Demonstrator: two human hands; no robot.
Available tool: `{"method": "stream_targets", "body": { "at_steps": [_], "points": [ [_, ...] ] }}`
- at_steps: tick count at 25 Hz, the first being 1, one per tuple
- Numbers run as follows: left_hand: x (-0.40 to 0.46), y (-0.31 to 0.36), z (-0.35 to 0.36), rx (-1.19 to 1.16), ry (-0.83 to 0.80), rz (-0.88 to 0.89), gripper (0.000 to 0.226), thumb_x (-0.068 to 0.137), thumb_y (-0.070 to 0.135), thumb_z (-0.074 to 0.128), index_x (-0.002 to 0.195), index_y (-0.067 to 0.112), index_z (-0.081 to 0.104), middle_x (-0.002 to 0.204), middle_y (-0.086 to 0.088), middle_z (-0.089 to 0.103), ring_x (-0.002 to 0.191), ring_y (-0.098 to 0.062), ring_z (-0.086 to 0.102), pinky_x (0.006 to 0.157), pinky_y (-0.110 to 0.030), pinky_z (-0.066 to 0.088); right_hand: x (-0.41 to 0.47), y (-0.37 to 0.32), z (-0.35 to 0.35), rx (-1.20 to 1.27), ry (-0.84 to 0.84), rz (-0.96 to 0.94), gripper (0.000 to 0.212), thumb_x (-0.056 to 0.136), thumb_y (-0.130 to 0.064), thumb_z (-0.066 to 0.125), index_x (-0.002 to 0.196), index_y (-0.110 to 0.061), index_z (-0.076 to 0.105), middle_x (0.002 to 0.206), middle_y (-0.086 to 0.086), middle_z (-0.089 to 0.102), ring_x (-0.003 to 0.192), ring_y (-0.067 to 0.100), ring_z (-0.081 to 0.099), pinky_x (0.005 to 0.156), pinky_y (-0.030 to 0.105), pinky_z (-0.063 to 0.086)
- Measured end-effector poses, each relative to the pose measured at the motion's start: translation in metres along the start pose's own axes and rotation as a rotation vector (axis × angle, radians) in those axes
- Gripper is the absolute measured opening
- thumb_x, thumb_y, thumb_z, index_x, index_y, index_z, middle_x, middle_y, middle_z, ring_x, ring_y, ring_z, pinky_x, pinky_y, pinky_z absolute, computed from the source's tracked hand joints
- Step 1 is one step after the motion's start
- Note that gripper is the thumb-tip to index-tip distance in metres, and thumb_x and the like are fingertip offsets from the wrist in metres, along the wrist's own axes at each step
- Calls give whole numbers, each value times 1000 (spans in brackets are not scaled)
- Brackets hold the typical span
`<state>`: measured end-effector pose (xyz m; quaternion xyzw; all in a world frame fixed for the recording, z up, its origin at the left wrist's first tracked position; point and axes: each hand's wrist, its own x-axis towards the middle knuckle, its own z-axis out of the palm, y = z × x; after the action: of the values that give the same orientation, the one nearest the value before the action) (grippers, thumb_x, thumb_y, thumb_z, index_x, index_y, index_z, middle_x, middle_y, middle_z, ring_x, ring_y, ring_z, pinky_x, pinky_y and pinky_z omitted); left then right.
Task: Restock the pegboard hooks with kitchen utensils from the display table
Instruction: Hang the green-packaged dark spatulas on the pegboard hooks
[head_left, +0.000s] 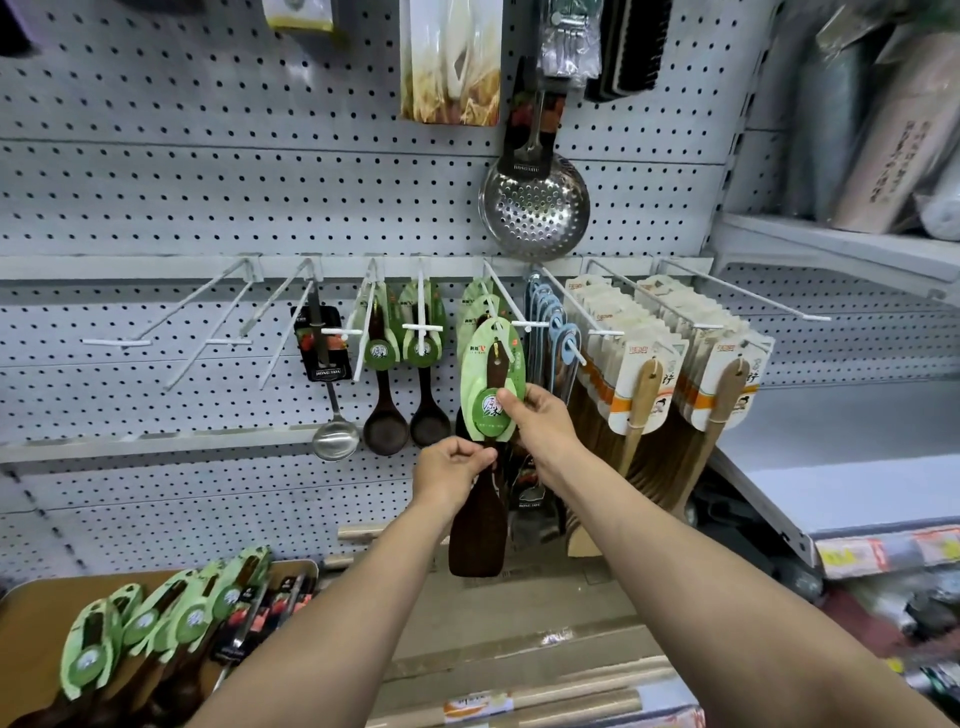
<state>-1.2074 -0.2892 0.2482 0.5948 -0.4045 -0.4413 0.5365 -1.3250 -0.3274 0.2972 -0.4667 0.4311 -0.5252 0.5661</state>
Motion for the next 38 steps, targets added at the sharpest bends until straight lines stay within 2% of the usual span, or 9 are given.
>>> {"method": "stream_targets", "body": {
  "at_steps": [4,7,11,16,18,22,26,31,38],
  "points": [
    [24,-2,-3,10,0,-8,11,79,13,78,78,8,68,79,-11,73,58,-6,58,63,-22,44,17,5,5,-37,31,3,23,95,-13,64,116,-2,65,109,16,73,102,27,70,95,42,56],
    [40,-4,-3,32,-9,-11,12,78,13,79,81,9,68,84,-12,74,73,-15,65,75,-28,51,24,6,7,-62,55,-2,22,96,-13,63,115,-4,64,111,15,72,98,22,69,95,38,55],
    [54,-8,1,34,-48,-22,14,77,12,80,84,8,69,85,-11,73,79,-17,67,86,-34,52,27,9,7,-62,79,5,31,95,-14,64,125,-4,60,115,11,71,98,16,69,87,26,57],
    [60,-11,3,21,-95,-28,16,79,12,78,89,2,69,75,-3,69,71,-11,62,72,-22,49,24,9,11,-59,124,9,27,96,-13,62,123,-7,62,108,7,72,90,11,70,69,17,56],
    [59,-11,1,24,-120,-20,15,80,11,77,90,4,69,77,-3,69,75,-13,63,71,-20,48,20,13,10,-67,135,9,26,96,-17,63,121,-10,63,108,5,72,97,15,69,76,22,56],
    [39,-6,-13,73,-107,16,30,79,13,78,106,13,65,105,-6,70,99,-19,66,93,-35,53,-5,11,12,-242,149,88,44,95,-28,64,134,-10,55,114,-3,65,112,16,59,103,36,48],
    [-1,17,-55,314,-10,140,43,77,19,80,116,17,61,115,-1,66,107,-19,62,96,-36,51,-40,-7,16,-600,103,147,62,91,-32,69,143,-7,46,137,8,58,123,24,57,104,37,46],
    [-93,59,-134,880,110,369,50,77,28,79,122,26,57,122,-2,62,110,-24,58,92,-36,49,-120,-53,44,-1441,-120,-139,68,92,-43,65,147,-10,41,144,15,50,131,32,50,102,37,43],
    [-219,103,-232,1124,228,460,54,87,47,63,134,27,46,139,-3,48,126,-26,46,96,-42,44,-226,-94,107,-1568,-243,-586,60,94,-43,60,146,-17,42,146,11,47,134,32,43,106,47,42]
  ]
}}
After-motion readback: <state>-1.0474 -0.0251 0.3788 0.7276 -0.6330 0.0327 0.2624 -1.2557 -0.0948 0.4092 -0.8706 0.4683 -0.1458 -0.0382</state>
